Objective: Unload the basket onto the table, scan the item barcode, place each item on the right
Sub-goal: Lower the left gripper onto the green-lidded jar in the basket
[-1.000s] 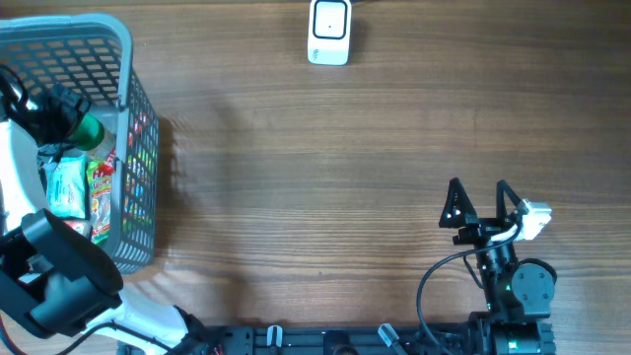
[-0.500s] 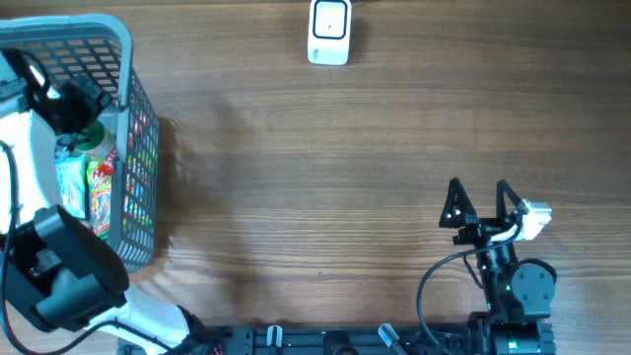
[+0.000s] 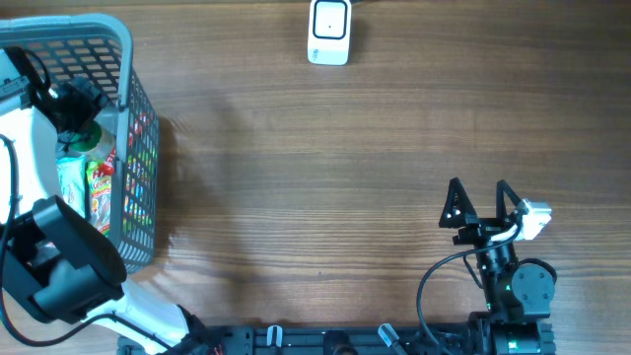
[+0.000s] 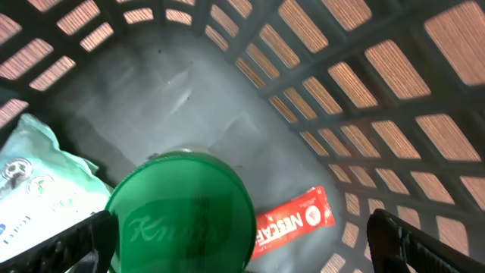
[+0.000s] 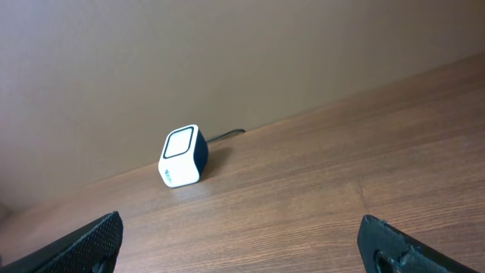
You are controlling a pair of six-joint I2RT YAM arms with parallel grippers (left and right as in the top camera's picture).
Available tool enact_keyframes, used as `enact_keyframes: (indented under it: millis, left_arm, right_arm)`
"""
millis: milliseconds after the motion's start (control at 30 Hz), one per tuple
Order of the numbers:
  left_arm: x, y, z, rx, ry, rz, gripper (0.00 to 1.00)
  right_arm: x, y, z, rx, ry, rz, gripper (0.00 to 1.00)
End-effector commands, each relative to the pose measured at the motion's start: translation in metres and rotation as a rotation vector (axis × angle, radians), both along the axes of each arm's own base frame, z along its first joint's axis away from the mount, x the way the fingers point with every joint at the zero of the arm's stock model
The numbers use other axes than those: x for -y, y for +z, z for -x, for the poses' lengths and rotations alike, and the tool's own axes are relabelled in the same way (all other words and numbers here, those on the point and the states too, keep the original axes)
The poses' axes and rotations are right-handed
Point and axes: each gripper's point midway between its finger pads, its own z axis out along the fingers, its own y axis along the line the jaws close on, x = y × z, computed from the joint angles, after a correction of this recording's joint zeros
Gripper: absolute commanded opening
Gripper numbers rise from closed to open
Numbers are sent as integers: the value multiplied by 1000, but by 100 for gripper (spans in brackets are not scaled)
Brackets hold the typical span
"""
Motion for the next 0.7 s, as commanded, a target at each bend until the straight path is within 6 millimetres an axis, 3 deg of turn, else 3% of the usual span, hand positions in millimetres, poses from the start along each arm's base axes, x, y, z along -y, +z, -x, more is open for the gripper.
enact_keyframes:
  millis: [0,133,367,667]
  left_arm:
    - [6,-45,10,-102,-5,67,100]
    - [6,-40,9,-91,-7,65,100]
    - [5,-7,8,-26,-7,29,100]
    - [11,-25,21,-105,14,72,100]
  right_arm:
    - [1,-1,0,-3,-5,-6,100]
    - [0,-1,0,-3,-5,-6,100]
    - [1,-1,0,-3,-5,-6,100]
    - [0,-1,0,-3,-5,-6,100]
